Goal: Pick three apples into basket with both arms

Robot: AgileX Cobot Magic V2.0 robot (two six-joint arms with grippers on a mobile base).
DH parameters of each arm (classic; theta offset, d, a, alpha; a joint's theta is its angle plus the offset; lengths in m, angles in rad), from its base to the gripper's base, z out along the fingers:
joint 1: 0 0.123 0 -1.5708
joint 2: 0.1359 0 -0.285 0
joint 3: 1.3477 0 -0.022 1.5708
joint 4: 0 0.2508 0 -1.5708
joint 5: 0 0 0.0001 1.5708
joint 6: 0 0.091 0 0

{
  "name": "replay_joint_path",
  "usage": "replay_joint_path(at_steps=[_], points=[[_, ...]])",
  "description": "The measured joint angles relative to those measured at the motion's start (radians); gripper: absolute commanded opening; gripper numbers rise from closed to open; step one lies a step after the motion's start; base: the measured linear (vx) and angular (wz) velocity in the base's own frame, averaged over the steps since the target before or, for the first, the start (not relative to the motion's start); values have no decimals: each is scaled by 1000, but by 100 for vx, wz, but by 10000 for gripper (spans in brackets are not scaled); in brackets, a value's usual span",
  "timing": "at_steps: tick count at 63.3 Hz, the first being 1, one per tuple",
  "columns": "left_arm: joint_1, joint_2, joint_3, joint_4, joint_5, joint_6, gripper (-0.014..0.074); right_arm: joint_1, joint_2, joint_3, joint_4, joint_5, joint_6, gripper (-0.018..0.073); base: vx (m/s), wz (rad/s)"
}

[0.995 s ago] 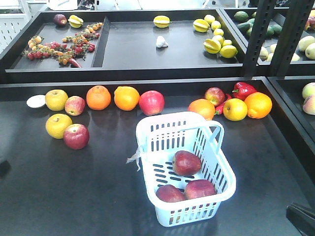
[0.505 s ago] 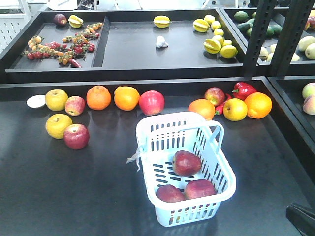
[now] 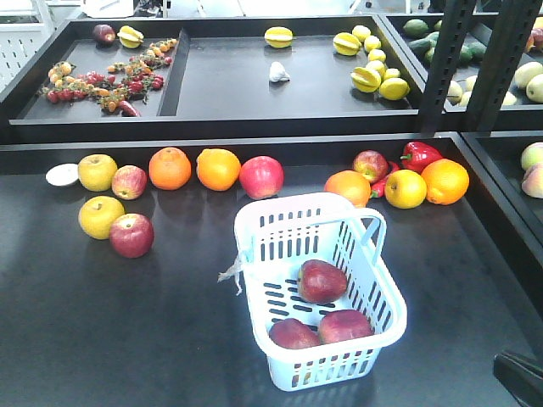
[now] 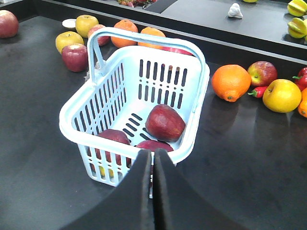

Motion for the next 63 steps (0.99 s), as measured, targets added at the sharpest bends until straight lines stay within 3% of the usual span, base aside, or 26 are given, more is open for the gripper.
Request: replay_joint_path(at_steps=[11,45,63], points=[[0,0,0,-36,1,48,-8,0,0,0,0,0,0,-3,0,0],[0,0,14,-42,33,42,-8,0,0,0,0,0,0,-3,0,0],[0,0,275,-42,-10,4,-8,0,0,0,0,0,0,-3,0,0]])
